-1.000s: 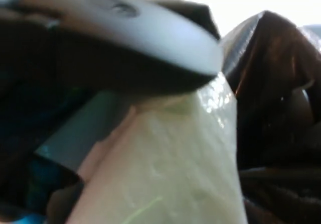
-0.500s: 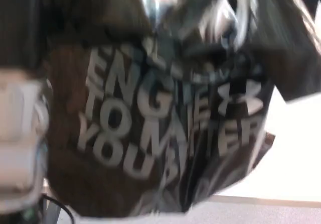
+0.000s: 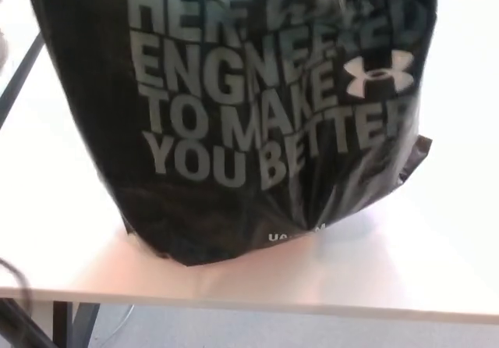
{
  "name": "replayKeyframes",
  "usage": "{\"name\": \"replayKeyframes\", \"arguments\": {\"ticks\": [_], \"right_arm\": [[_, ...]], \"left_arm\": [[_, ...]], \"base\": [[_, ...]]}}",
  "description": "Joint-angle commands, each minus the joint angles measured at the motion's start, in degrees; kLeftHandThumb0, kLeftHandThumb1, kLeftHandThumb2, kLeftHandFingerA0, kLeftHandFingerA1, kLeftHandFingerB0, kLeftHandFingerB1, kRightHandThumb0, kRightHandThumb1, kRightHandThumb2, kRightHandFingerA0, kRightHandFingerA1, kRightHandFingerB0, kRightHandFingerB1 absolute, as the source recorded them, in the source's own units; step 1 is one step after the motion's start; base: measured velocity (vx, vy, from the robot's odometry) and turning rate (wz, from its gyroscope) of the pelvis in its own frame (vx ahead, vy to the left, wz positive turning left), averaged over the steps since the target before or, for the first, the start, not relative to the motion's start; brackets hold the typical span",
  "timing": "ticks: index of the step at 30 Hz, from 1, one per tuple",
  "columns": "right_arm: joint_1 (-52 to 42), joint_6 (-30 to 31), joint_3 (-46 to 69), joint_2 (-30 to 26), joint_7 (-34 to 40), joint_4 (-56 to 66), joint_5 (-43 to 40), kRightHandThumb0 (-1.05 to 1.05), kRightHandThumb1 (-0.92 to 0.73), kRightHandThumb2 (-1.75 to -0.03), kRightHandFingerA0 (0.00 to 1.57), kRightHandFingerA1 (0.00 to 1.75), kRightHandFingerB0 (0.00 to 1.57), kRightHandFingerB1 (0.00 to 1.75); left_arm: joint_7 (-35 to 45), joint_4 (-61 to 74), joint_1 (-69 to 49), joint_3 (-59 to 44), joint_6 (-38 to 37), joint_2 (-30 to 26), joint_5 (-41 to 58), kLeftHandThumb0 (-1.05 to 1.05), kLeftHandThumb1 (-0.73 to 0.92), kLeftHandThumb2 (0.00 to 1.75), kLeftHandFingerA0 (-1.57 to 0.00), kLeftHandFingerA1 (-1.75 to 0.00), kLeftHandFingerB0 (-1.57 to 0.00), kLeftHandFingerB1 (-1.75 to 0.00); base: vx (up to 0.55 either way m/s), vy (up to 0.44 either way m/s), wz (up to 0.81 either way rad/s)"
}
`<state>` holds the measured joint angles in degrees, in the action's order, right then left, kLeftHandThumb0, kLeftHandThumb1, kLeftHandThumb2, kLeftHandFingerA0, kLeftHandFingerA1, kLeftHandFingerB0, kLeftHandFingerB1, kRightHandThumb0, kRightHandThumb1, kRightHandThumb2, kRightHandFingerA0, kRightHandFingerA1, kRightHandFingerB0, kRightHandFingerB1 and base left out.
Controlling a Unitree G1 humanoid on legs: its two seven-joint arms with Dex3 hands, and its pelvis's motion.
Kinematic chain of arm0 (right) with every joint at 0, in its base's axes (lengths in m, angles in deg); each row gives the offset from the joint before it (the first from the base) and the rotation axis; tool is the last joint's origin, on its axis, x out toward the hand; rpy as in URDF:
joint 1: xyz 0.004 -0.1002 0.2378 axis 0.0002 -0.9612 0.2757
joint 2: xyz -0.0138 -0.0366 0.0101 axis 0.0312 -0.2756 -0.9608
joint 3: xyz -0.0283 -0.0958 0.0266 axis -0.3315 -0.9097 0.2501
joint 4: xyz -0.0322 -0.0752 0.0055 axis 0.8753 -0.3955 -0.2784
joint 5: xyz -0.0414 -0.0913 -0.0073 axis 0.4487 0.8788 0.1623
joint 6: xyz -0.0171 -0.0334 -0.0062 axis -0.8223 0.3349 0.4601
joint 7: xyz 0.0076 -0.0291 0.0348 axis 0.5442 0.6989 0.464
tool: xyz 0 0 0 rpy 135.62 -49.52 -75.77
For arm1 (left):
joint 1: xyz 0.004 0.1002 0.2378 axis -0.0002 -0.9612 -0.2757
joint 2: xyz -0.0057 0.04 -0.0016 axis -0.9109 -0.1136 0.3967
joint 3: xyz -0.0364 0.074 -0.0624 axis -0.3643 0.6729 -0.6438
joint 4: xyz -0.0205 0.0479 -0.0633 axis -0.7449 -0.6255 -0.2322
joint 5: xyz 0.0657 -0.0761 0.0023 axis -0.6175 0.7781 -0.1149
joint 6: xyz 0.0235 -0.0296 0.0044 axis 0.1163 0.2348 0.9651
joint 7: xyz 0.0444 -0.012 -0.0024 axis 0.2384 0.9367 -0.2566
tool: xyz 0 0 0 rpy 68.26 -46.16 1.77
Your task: A plastic bag is kept infront of the robot in the middle of the desk and the robot uses both its hands to grab it from the top and lifts it up and then releases it.
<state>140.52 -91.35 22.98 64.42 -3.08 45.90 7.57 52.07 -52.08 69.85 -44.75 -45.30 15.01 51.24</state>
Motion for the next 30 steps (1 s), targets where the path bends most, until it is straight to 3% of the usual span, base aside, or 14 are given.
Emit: {"name": "replayKeyframes", "arguments": {"ticks": [1, 7, 8, 10, 17, 18, 19, 21, 22, 24, 25, 26, 27, 30], "right_arm": [[1.43, 4.8, -0.73, -9.0, 4.78, -14.36, 7.81, -0.91, -0.6, -1.04, 0.01, 0.18, 0.0, 0.13], [-4.77, 4.86, 1.88, -10.8, 2.28, -12.01, 2.55, -0.85, -0.56, -0.98, 0.02, 0.26, 0.0, 0.09], [-5.71, 3.96, 2.35, -11.4, 2.35, -12.28, 2.09, -0.86, -0.71, -0.62, 0.1, 0.3, 0.0, 0.1], [-7.23, 3.19, 3.22, -12.53, 2.4, -13.77, 1.52, -0.85, -0.55, -0.96, 0.07, 0.27, 0.0, 0.09], [-13.22, 6.58, 5.34, -14.19, 0.77, -11.61, 0.12, -0.84, -0.54, -0.97, 0.05, 0.41, 0.0, 0.1], [-15.19, 5.46, 6.1, -14.56, 1.55, -11.0, -0.14, -0.85, -0.68, -0.61, 0.17, 0.3, 0.0, 0.14], [-16.57, 4.59, 6.72, -15.18, 2.15, -10.99, -0.25, -0.95, -0.6, -0.97, 0.17, 0.43, 0.0, 0.0], [-19.89, 5.49, 7.95, -15.45, 3.48, -7.86, 0.42, -0.93, -0.6, -0.78, 0.1, 0.33, 0.0, 0.08], [-22.41, 5.48, 9.16, -15.6, 2.6, -5.31, -0.73, -0.86, -0.56, -0.96, 0.07, 0.34, 0.0, 0.11], [-26.43, 3.86, 11.22, -15.63, 1.66, -2.83, -2.9, -0.87, -0.56, -0.97, 0.08, 0.35, 0.0, 0.11], [-29.38, 4.11, 12.17, -15.44, 2.64, 0.05, -2.09, -0.95, -0.75, -0.64, 0.14, 0.29, 0.0, 0.17], [-30.21, 4.27, 12.45, -15.36, 2.89, 0.95, -1.82, -0.95, -0.75, -0.64, 0.14, 0.29, 0.0, 0.17], [-34.17, 4.0, 14.06, -14.86, 3.7, 4.88, -1.55, -0.87, -0.57, -1.01, 0.06, 0.4, 0.0, 0.12], [-46.76, 2.19, 18.64, -12.92, 4.76, 15.5, -1.17, -0.9, -0.62, -1.02, 0.13, 0.44, 0.0, 0.1]], "left_arm": [[3.09, -9.34, -10.29, -4.6, -0.16, -15.7, -9.13, -1.05, 0.62, 1.03, 0.0, 0.0, 0.0, -0.07], [3.73, -11.54, -19.04, -9.56, -2.16, -17.64, -2.78, -1.05, 0.66, 1.03, 0.0, -0.01, 0.0, 0.0], [5.05, -11.66, -20.73, -10.71, -1.9, -18.35, -1.46, -1.05, 0.68, 1.02, 0.0, -0.01, 0.0, 0.0], [5.63, -12.25, -24.0, -13.23, -3.6, -19.04, 0.21, -1.02, 0.66, 0.97, 0.0, -0.07, 0.0, 0.0], [10.35, -9.98, -32.95, -21.87, -3.24, -20.49, 5.25, -1.05, 0.69, 1.0, 0.0, -0.06, 0.0, -0.03], [10.94, -8.63, -35.51, -24.05, -2.25, -20.09, 6.2, -1.05, 0.68, 0.98, 0.0, -0.03, 0.0, -0.03], [11.27, -8.03, -37.38, -25.57, -2.53, -19.61, 6.88, -1.03, 0.67, 0.97, 0.0, -0.05, 0.0, -0.04], [11.72, -5.75, -41.44, -27.28, -2.03, -18.99, 6.44, -1.05, 0.7, 1.0, 0.0, -0.03, 0.0, -0.01], [11.31, -3.76, -44.23, -28.27, -1.39, -18.18, 5.57, -1.05, 0.72, 1.05, 0.0, -0.05, 0.0, -0.03], [10.23, -0.11, -48.86, -29.96, -0.96, -16.04, 4.3, -1.05, 0.73, 1.06, 0.0, -0.05, 0.0, -0.05], [10.06, 2.51, -52.08, -31.41, -1.11, -14.39, 4.34, -1.03, 0.75, 1.08, 0.0, -0.07, 0.0, -0.09], [10.01, 3.28, -52.98, -31.82, -1.1, -13.95, 4.39, -1.03, 0.75, 1.08, 0.0, -0.07, 0.0, -0.09], [9.69, 5.53, -56.32, -32.88, -1.76, -11.79, 4.39, -0.93, 0.71, 1.0, 0.0, 0.0, 0.0, -0.05], [10.1, 6.42, -64.78, -33.97, -10.27, -4.43, 8.74, -0.94, 0.78, 1.04, 0.0, -0.04, 0.0, 0.0]], "base": [[0.0, 0.0, 0.0], [0.0, 0.0, 0.0], [0.0, 0.0, 0.0], [0.0, 0.0, 0.0], [0.0, 0.0, 0.0], [0.0, 0.0, 0.0], [0.0, 0.0, 0.0], [0.0, 0.0, 0.0], [0.0, 0.0, 0.0], [0.0, 0.0, 0.0], [0.0, 0.0, 0.0], [0.0, 0.0, 0.0], [0.0, 0.0, 0.0], [0.0, 0.0, 0.0]]}}
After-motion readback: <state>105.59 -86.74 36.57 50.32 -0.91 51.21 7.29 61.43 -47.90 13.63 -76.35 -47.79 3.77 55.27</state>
